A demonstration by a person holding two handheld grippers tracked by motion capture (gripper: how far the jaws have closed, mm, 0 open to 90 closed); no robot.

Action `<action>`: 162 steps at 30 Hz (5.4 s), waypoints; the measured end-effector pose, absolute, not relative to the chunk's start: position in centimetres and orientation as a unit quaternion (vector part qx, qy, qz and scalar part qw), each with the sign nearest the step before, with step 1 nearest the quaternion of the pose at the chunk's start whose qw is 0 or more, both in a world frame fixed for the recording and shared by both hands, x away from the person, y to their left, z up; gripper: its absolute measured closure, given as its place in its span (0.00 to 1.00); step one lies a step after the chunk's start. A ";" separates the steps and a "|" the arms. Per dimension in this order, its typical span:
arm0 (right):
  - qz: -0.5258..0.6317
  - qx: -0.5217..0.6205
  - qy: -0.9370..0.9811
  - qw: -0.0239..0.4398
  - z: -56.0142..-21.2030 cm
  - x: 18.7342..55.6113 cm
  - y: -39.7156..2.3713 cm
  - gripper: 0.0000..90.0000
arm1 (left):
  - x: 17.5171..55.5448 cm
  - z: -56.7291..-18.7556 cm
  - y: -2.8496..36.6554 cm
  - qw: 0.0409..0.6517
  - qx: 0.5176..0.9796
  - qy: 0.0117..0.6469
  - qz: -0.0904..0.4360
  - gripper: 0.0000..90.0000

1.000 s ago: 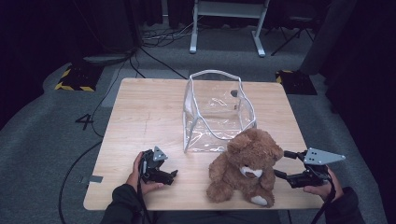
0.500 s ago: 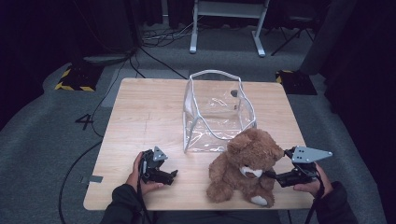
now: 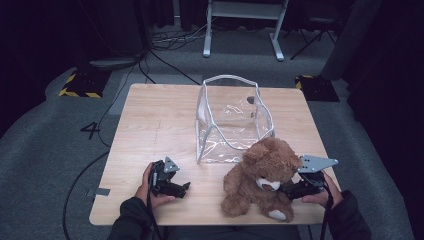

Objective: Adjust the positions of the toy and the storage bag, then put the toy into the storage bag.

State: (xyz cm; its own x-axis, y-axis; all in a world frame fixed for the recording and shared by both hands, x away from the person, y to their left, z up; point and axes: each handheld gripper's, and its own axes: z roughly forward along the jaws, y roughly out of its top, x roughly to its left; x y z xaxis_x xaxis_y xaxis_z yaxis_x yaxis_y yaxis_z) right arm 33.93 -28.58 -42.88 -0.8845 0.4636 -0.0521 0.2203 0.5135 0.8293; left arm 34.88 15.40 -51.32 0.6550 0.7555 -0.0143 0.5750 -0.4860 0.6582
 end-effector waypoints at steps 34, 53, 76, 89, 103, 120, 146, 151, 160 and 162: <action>0.453 0.183 0.862 0.132 -44.4 32.8 -29.9 0.67 | 34.9 -51.3 15.4 0.323 0.850 0.391 0.140 0.01; 0.470 0.217 0.845 0.131 -44.1 33.7 -33.4 0.42 | 34.9 -51.3 15.4 0.323 0.851 0.390 0.140 0.01; 0.466 0.228 0.848 0.110 -43.0 36.5 -30.1 0.24 | 34.9 -51.3 15.4 0.323 0.851 0.389 0.140 0.01; 0.470 0.215 0.845 0.139 -43.4 34.3 -30.5 0.61 | 34.9 -51.3 15.3 0.325 0.853 0.386 0.135 0.01; 0.499 0.236 0.816 0.172 -42.9 32.4 -34.2 0.69 | 34.7 -51.3 15.3 0.324 0.852 0.388 0.137 0.01; 0.518 0.268 0.780 0.227 -40.6 31.1 -37.9 0.70 | 34.2 -51.3 15.7 0.325 0.853 0.384 0.140 0.02; 0.537 0.286 0.741 0.285 -36.4 31.0 -39.4 0.70 | 34.3 -51.3 15.7 0.325 0.854 0.382 0.139 0.01; 0.535 0.286 0.738 0.296 -35.7 30.9 -39.6 0.70 | 34.4 -51.3 15.7 0.325 0.855 0.380 0.139 0.01; 0.532 0.286 0.733 0.312 -33.9 31.3 -39.5 0.70 | 34.4 -51.3 15.6 0.325 0.854 0.382 0.139 0.01; 0.531 0.284 0.732 0.318 -33.2 31.3 -39.4 0.70 | 34.4 -51.4 15.6 0.327 0.852 0.384 0.138 0.01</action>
